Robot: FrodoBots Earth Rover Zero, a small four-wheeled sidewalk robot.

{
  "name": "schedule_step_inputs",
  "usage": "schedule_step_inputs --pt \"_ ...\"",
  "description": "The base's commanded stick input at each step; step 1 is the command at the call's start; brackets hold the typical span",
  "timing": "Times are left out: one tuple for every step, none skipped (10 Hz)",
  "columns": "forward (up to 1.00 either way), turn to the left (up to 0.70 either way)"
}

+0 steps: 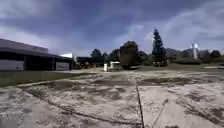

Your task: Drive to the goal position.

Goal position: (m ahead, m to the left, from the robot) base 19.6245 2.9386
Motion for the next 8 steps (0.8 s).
schedule_step_inputs --pt "0.7 0.0" --pt "0.7 0.0" --pt "0.7 0.0" --pt "0.7 0.0" --pt "0.7 0.0" --pt "0.7 0.0" --pt "0.7 0.0" --pt "0.7 0.0"
